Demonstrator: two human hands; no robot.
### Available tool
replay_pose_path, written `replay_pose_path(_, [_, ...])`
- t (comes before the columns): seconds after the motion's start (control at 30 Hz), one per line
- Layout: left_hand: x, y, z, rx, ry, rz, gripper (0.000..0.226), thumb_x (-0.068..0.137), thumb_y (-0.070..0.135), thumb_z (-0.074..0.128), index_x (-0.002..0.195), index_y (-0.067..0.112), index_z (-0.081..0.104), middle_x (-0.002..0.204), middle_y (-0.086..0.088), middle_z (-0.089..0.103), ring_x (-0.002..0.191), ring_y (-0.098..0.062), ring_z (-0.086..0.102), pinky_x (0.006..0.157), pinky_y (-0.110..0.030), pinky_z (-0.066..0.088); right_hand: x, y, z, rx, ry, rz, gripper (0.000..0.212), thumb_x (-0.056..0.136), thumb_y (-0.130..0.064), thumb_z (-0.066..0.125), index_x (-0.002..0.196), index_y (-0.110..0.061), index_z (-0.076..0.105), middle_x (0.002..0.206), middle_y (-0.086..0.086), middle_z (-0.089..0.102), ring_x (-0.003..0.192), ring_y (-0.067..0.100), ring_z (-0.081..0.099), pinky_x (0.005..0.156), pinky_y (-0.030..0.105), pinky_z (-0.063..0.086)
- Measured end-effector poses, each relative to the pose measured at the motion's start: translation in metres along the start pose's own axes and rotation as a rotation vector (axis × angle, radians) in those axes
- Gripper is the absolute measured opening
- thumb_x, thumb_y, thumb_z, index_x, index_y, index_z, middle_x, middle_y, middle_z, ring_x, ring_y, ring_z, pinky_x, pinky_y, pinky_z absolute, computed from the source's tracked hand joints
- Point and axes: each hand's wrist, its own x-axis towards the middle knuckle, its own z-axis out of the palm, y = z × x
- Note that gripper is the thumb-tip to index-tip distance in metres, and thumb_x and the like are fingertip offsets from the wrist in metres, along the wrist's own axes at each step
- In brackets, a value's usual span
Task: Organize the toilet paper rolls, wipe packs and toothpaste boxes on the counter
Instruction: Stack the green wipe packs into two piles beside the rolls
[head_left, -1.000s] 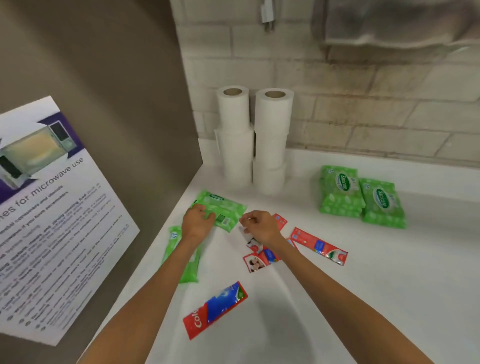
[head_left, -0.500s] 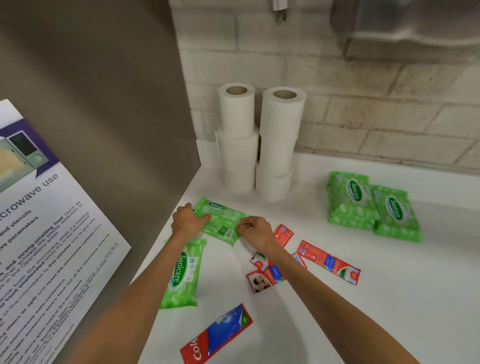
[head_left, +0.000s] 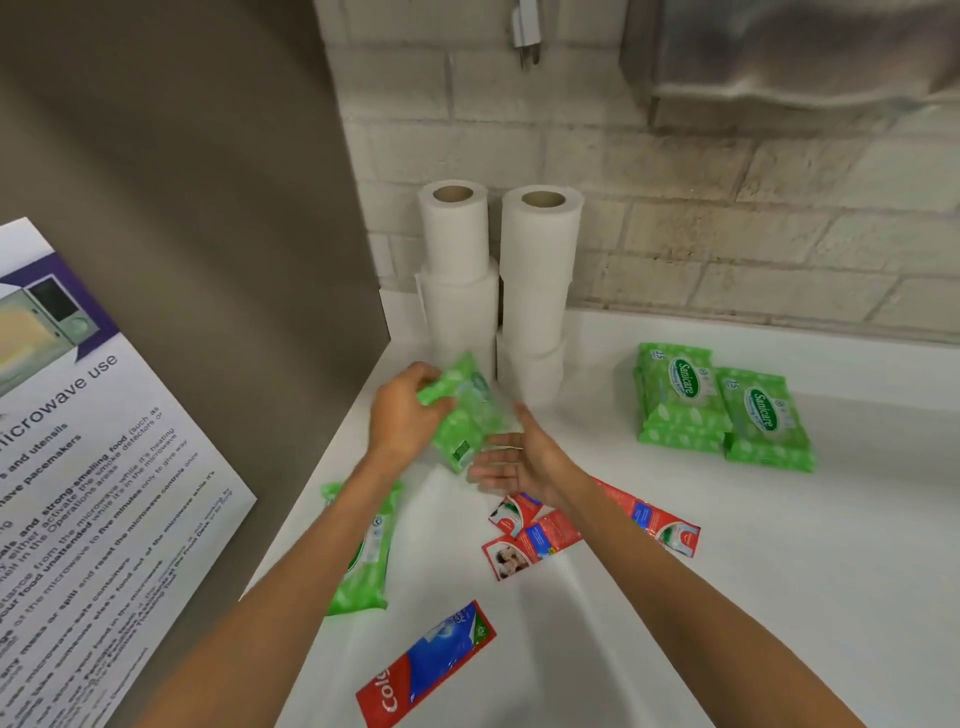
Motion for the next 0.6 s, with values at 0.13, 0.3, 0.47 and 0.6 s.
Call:
replay_pose_path(0.13, [-0.053, 0.035, 0.013, 0.133, -0.124, 0.505, 0.016, 0.071, 0.007, 0.066, 0.086, 0.014, 0.066, 0.086, -0.001, 0.071, 0.082, -0.022, 0.066, 0.077, -0.028, 0.046, -0.017, -0.018, -0.024, 0.296, -0.12, -0.035, 0.066, 0.088, -0.063, 0.036, 0.099, -0.002, 0.059, 0.083, 0.017, 0.073, 0.072, 0.025, 0.072, 0.064, 0.033, 0.059])
replay_pose_path(0.3, [-0.093, 0.029, 0.035, 0.155, -0.342, 0.643, 0.026, 0.072, 0.02, 0.069, 0.096, 0.01, 0.069, 0.108, -0.001, 0.069, 0.104, -0.016, 0.062, 0.097, -0.023, 0.039, -0.043, -0.017, -0.054, 0.276, 0.007, -0.003, 0.033, 0.096, -0.032, 0.043, 0.095, -0.004, 0.06, 0.067, 0.015, 0.073, 0.056, 0.024, 0.071, 0.051, 0.031, 0.057])
replay_pose_path(0.47, [-0.095, 0.043, 0.051, -0.296, -0.157, 0.228, 0.012, 0.08, 0.019, 0.067, 0.08, 0.03, 0.064, 0.09, 0.013, 0.065, 0.086, 0.001, 0.06, 0.073, -0.005, 0.043, -0.064, -0.005, -0.077, 0.237, 0.057, -0.071, 0.029, 0.096, -0.031, 0.047, 0.103, -0.008, 0.062, 0.079, 0.01, 0.075, 0.069, 0.024, 0.072, 0.058, 0.034, 0.057])
replay_pose_path(0.6, [-0.075, 0.059, 0.068, -0.469, -0.163, -0.148, 0.011, 0.087, 0.023, 0.062, 0.076, 0.027, 0.061, 0.091, -0.003, 0.069, 0.085, -0.018, 0.066, 0.081, -0.026, 0.055, -0.082, 0.002, -0.088, 0.142, 0.067, -0.114, 0.039, 0.094, -0.032, 0.049, 0.121, -0.006, 0.057, 0.11, 0.014, 0.067, 0.091, 0.027, 0.065, 0.081, 0.041, 0.052])
